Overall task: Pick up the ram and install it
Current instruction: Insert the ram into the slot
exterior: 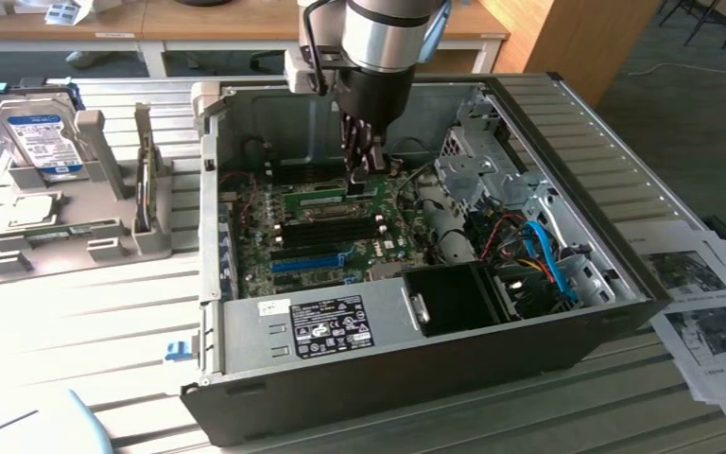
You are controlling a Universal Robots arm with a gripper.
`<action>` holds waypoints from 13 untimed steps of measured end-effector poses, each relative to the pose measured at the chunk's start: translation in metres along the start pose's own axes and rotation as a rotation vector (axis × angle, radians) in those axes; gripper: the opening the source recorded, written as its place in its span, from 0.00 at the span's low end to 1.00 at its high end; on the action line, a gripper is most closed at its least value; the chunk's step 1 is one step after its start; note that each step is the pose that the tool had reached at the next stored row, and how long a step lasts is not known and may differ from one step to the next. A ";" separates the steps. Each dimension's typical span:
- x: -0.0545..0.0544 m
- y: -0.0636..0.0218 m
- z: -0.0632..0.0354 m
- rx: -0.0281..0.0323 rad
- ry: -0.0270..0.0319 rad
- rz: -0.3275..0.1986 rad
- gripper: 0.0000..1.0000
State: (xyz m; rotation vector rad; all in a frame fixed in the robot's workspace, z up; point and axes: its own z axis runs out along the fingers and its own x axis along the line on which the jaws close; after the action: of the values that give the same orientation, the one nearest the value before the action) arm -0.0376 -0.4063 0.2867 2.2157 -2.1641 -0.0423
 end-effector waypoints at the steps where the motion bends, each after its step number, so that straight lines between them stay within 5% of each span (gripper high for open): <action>1: 0.000 0.0000 0.0000 0.0000 -0.0001 0.000 0.11; 13: 0.000 -0.0001 0.0025 0.0000 -0.0001 0.000 0.11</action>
State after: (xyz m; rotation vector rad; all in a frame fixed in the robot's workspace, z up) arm -0.0377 -0.4063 0.2842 2.2158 -2.1642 -0.0424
